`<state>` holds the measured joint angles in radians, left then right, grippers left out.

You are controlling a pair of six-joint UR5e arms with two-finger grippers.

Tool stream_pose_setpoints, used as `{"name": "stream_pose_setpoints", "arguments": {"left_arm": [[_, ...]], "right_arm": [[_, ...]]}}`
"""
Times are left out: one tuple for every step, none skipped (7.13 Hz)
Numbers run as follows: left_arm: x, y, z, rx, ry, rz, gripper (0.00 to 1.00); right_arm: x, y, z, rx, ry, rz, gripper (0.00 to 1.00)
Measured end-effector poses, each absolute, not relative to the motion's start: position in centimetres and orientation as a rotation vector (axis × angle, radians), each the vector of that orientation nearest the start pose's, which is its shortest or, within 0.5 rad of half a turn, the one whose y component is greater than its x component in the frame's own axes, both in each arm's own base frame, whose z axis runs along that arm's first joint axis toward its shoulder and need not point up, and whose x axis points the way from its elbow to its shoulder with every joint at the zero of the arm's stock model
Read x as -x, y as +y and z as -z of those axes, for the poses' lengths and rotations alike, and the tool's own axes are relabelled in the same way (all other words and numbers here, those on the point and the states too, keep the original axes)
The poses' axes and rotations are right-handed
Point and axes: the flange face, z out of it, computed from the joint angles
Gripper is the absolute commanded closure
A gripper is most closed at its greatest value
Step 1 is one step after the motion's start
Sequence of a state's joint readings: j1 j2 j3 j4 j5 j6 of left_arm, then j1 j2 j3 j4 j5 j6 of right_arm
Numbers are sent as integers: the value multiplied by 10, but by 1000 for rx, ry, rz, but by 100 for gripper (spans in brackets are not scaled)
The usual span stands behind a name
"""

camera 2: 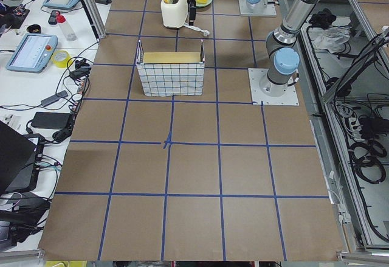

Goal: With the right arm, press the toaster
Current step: 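Lift the right gripper up and away from the toaster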

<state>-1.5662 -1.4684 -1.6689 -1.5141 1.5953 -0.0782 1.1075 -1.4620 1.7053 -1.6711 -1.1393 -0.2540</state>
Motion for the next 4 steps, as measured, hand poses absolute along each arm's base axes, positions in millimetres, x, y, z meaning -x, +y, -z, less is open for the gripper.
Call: {"name": "stream_pose_setpoints", "arguments": {"left_arm": [[129,-455,-494,130,3115,96,0],[129,-455,-494,130,3115,96,0],[129,-455,-493,130,3115,96,0],[129,-455,-493,130,3115,96,0]], "right_arm": [[79,-536,-423,-320,2738,23,30],[83,-536,-455,-317,2794,19,11],[85,-534,-482,-311,2842,26,0],[82,-529,-506,-303,2886,43,0]]}}
